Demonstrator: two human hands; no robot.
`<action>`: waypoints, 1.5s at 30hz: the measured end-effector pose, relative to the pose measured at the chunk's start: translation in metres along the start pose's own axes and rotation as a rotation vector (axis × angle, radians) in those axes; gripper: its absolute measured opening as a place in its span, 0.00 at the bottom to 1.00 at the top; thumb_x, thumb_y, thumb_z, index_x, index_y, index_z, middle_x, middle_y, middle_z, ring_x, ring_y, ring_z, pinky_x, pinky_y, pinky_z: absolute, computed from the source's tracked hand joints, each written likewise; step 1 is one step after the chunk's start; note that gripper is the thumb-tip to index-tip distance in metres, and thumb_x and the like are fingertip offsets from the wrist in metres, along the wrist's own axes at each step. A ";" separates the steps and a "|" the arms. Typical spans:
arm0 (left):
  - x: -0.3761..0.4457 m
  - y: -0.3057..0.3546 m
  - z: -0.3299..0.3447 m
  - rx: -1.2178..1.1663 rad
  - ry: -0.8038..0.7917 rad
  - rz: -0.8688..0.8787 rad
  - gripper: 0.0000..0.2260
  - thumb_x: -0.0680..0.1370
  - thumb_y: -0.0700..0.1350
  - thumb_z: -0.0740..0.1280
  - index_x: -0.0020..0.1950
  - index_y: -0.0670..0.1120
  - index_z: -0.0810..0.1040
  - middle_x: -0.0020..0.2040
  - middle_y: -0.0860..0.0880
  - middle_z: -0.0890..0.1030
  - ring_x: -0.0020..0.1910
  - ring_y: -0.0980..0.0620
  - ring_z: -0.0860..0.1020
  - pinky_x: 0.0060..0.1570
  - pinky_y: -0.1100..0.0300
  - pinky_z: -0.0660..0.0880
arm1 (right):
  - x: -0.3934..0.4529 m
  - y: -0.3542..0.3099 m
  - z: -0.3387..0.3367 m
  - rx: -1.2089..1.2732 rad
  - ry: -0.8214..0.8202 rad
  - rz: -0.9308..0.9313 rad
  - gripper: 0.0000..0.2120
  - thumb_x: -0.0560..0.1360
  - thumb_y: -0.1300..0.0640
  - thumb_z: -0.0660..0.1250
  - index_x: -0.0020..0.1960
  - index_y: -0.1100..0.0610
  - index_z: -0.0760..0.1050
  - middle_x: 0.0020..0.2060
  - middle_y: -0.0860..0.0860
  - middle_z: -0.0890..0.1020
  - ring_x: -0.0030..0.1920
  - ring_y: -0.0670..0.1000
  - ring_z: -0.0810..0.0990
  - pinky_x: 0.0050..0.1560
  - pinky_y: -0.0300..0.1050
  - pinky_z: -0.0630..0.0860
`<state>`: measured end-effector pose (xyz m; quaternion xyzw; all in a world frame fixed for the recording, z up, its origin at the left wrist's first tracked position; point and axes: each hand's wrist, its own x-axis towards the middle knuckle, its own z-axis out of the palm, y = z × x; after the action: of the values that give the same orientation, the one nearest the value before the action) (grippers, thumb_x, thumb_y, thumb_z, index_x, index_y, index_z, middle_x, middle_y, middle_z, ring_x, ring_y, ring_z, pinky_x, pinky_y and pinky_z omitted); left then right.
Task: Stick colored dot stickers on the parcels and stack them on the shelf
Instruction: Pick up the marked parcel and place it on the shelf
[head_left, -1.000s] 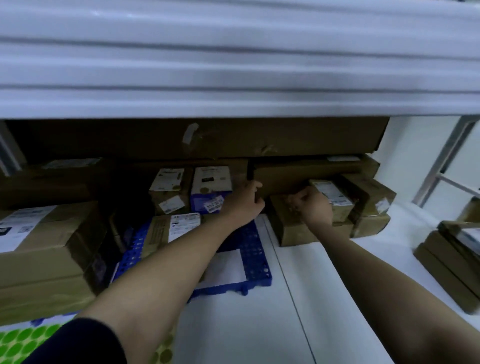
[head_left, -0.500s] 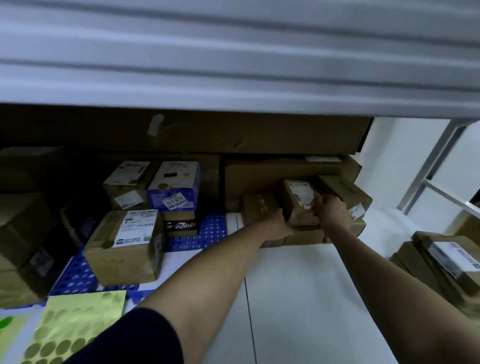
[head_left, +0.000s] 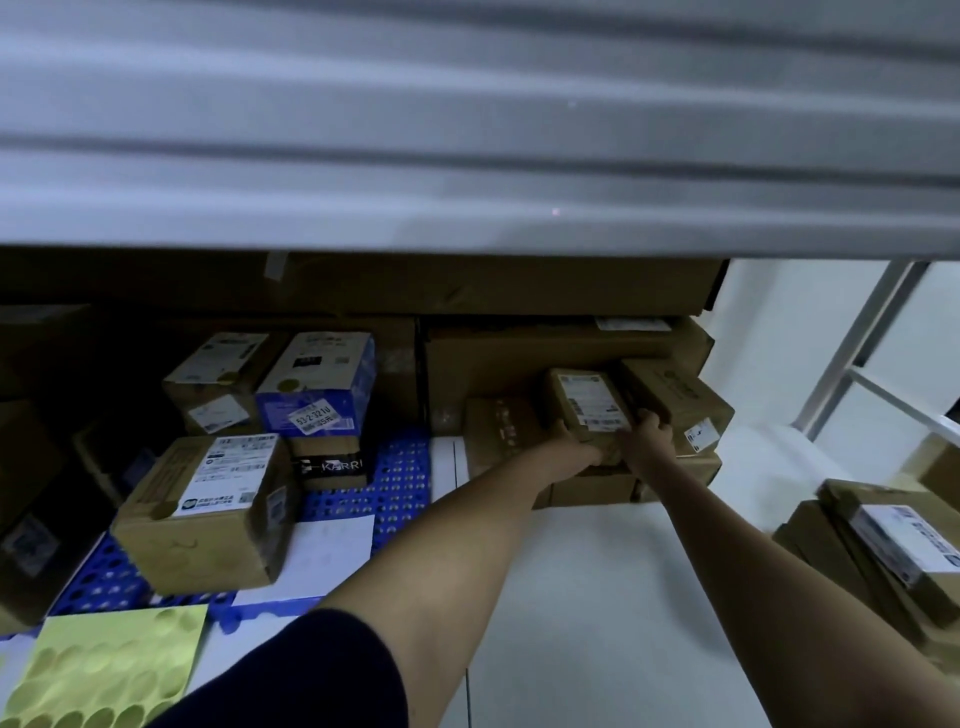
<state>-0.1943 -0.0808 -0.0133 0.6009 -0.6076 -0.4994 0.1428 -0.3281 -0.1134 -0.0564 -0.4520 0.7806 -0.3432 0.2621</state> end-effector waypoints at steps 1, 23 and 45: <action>0.000 0.004 0.001 -0.026 0.002 0.011 0.36 0.79 0.47 0.62 0.78 0.45 0.40 0.78 0.43 0.50 0.76 0.43 0.53 0.72 0.52 0.55 | 0.003 0.001 0.000 0.062 -0.013 0.017 0.25 0.81 0.53 0.56 0.75 0.60 0.56 0.71 0.62 0.62 0.70 0.64 0.64 0.68 0.56 0.65; 0.013 0.001 -0.001 -0.547 0.029 -0.039 0.03 0.74 0.46 0.64 0.44 0.48 0.75 0.60 0.42 0.75 0.60 0.43 0.72 0.65 0.49 0.69 | -0.010 -0.003 -0.001 0.340 0.122 0.011 0.21 0.78 0.51 0.61 0.70 0.57 0.69 0.67 0.57 0.64 0.64 0.60 0.69 0.68 0.56 0.68; -0.086 -0.087 -0.060 -0.525 0.169 0.481 0.12 0.79 0.36 0.60 0.56 0.51 0.71 0.53 0.54 0.76 0.58 0.52 0.75 0.52 0.66 0.73 | -0.097 -0.058 0.035 0.956 0.157 -0.072 0.18 0.78 0.54 0.64 0.65 0.53 0.66 0.54 0.51 0.75 0.53 0.51 0.77 0.50 0.47 0.78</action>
<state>-0.0761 -0.0128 -0.0171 0.4229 -0.5686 -0.5391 0.4552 -0.2283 -0.0582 -0.0240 -0.2804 0.5368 -0.7053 0.3685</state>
